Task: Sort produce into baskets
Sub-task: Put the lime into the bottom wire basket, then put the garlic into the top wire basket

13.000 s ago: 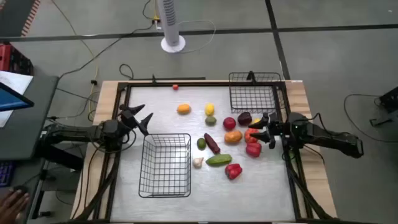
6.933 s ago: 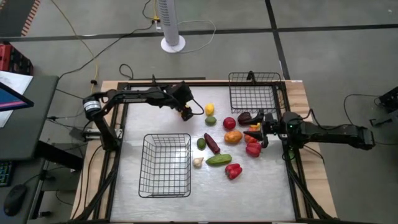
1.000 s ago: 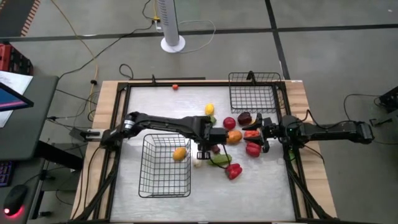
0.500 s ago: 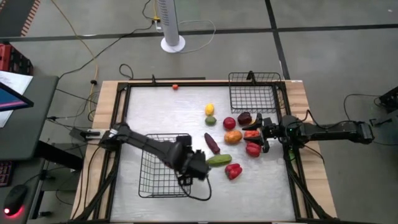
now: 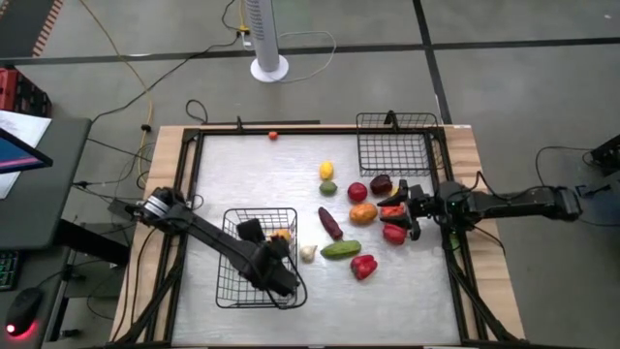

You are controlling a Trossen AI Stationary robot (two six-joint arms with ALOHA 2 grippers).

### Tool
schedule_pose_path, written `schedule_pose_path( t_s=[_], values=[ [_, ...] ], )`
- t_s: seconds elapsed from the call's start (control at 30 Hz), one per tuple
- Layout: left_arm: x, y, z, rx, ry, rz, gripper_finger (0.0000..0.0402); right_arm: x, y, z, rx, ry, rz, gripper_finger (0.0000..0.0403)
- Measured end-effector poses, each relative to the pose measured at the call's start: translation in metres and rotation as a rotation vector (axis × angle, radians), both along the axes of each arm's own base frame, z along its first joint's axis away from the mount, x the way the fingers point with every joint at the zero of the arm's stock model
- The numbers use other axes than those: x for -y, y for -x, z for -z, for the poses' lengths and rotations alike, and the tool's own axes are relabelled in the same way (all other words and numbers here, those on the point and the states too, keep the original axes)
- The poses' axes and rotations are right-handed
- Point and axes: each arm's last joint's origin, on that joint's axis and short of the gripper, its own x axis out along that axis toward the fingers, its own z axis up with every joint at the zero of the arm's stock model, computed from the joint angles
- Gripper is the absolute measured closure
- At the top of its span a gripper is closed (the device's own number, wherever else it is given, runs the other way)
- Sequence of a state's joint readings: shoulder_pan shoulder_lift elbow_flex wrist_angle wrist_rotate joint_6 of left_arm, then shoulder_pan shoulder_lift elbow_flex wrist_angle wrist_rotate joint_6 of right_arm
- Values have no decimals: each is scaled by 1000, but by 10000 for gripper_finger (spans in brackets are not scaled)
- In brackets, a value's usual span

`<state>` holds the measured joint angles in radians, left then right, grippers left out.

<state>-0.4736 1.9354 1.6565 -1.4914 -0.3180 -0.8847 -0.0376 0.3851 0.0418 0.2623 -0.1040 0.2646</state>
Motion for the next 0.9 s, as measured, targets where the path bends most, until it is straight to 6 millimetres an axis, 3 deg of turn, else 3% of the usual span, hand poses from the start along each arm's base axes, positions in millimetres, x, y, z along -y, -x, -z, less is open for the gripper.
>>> schedule_pose_path(
  t_s=[0.17,0.3,0.6,0.7,0.8,0.9],
  values=[
    [-2,0,1,8,24,-8,139,-3,0,0,0,4,15,138],
    [-2,-5,-9,34,54,27,107,-4,0,0,1,13,16,138],
    [-20,-43,-53,321,0,199,100,-3,0,0,0,17,36,138],
    [-28,-59,-58,433,-13,214,100,-3,0,0,0,17,37,138],
    [-40,-81,-48,476,72,224,99,-3,0,0,0,17,37,138],
    [-51,-102,-22,437,185,253,99,-3,0,0,0,18,37,138]
  ],
)
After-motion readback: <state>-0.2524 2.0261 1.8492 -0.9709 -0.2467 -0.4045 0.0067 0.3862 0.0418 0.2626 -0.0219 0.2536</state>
